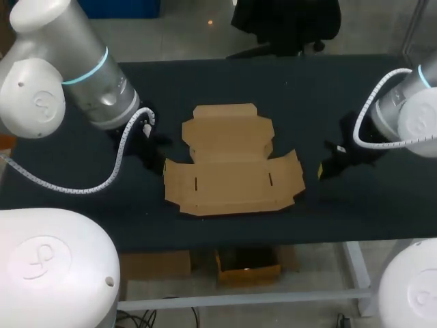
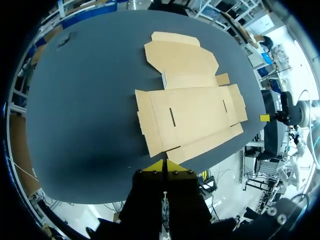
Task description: Assemble the packaging by folding the flat box into shape, placing the metal phone stand inside, and closing the box properly
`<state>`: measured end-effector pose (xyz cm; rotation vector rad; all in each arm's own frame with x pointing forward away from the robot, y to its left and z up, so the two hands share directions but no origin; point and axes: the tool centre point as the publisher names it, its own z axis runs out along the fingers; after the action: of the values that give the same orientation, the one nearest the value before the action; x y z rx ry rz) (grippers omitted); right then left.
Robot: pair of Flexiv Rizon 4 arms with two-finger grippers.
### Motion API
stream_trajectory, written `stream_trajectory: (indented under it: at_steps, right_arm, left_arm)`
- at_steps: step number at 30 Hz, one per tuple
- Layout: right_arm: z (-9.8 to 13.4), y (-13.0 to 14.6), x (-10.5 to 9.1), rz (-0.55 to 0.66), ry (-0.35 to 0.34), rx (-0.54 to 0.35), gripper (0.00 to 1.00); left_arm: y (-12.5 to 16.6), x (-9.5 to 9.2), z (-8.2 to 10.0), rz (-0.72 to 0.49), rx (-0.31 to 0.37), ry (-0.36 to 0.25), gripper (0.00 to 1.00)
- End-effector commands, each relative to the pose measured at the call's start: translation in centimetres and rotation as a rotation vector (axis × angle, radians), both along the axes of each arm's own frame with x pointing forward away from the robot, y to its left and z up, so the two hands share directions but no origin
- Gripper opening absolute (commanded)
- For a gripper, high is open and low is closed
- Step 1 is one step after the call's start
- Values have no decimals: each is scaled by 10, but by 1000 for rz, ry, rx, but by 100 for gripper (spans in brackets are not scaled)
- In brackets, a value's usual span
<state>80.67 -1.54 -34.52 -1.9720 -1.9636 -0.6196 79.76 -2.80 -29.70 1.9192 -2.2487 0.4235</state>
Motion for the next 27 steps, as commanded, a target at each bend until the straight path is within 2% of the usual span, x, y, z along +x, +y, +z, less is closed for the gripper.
stream_trajectory:
  at_steps: [1, 4, 14, 27]
  right_arm:
    - [-12, -5, -13, -6, -18, 10, 0]
    - [-19, -7, -19, -2, -21, 19, 0]
    - [-31, -5, -32, -1, -13, 34, 0]
    - [-32, -5, -34, -4, -11, 47, 0]
  left_arm:
    - [9, -10, -10, 27, -39, -6, 0]
    - [15, -14, -17, 43, -71, 12, 0]
    - [17, -31, -36, 72, -108, 57, 0]
    - [18, -31, -37, 73, -111, 62, 0]
